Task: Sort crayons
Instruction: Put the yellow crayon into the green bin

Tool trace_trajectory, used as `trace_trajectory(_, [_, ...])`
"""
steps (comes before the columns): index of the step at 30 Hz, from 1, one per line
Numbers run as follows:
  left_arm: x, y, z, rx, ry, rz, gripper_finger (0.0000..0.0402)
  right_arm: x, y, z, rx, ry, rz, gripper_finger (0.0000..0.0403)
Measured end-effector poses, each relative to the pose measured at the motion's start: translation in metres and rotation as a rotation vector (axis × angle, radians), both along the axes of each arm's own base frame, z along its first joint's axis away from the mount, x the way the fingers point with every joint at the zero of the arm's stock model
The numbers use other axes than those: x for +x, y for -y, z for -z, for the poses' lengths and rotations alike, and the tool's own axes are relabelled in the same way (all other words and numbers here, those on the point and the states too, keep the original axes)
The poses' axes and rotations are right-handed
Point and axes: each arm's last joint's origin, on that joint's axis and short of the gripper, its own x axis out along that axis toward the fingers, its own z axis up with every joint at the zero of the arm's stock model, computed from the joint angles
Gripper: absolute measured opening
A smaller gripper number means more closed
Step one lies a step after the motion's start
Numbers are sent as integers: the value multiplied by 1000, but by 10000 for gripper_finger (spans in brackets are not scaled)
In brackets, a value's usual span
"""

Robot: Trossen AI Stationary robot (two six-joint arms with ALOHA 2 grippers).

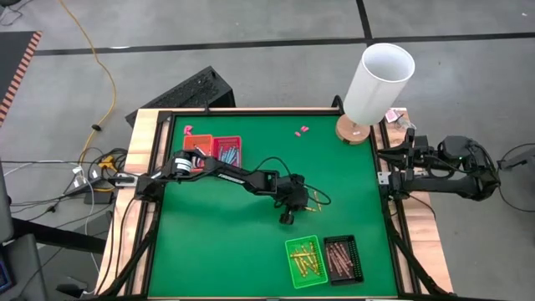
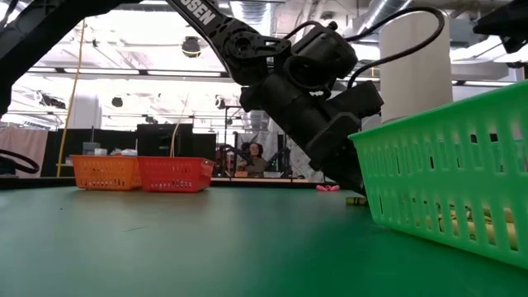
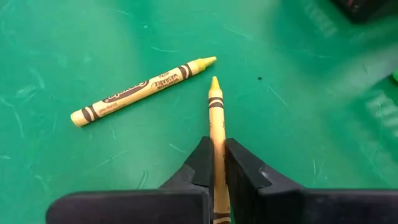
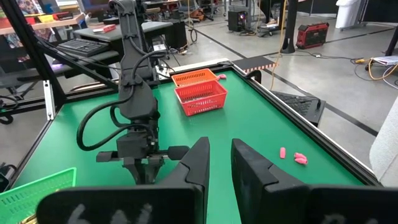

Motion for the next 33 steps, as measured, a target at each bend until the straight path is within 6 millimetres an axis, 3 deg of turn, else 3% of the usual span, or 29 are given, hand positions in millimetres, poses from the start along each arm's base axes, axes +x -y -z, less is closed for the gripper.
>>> trace_trajectory(8, [2,8,-3,-13,22,-95,2,0,0,0,0,0,0,68])
trace_trajectory(19, [2,17,-26,28,97,-210,0,0,0,0,5,2,2,68])
trace_trajectory(33, [-5,27,-72,34,181,-251,0,0,0,0,8,2,3,68])
